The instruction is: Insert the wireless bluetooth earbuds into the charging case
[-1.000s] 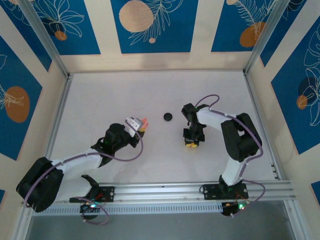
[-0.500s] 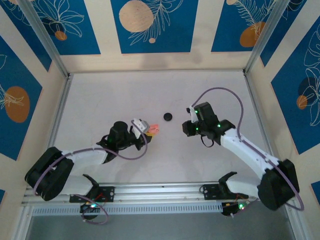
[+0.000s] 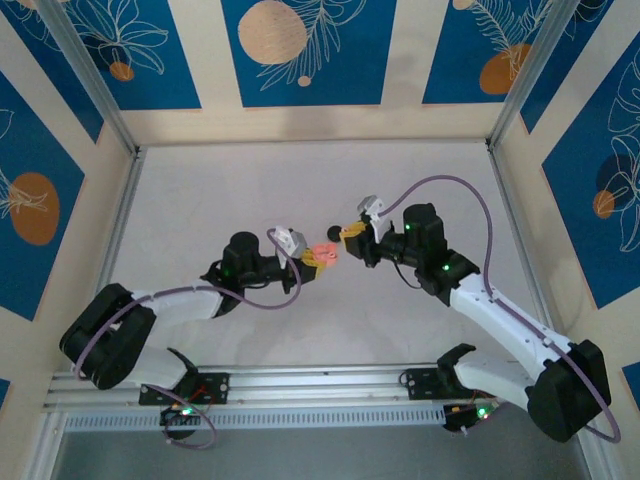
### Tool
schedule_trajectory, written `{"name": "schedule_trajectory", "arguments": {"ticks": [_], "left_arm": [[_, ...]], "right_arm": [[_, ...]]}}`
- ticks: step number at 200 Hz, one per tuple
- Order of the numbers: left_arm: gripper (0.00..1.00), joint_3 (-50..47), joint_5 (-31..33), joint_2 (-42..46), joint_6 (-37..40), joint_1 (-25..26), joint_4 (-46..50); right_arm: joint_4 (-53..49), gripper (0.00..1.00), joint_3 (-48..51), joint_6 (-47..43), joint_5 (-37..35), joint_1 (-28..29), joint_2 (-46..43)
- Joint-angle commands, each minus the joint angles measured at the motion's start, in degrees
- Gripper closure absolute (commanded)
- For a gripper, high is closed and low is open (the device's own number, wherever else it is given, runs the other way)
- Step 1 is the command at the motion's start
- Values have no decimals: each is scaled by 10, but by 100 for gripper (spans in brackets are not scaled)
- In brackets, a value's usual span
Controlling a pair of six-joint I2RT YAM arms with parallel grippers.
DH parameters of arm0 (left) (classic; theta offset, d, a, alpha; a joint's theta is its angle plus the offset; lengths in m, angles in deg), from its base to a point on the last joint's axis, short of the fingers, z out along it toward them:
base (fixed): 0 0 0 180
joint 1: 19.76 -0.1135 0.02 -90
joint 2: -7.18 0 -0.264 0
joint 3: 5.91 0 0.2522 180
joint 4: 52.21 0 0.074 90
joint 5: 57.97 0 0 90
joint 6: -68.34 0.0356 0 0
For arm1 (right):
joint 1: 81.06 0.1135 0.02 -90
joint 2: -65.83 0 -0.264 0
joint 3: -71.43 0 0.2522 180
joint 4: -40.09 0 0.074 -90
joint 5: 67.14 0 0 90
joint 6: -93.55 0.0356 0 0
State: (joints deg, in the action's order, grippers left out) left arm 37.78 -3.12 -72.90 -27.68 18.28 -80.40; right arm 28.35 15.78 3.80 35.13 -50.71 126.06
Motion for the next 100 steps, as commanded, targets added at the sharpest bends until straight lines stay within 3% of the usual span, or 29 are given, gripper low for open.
{"name": "schedule_trajectory", "arguments": {"ticks": [1,100], "left_arm": [[89,19,-38,-10,-34,6,-54],[89,26,-50,-29,-64,5,-114]], "right_arm": [[32,81,-21,-41,58,10,16],[53,81,-32,-49,110,18,53]]}}
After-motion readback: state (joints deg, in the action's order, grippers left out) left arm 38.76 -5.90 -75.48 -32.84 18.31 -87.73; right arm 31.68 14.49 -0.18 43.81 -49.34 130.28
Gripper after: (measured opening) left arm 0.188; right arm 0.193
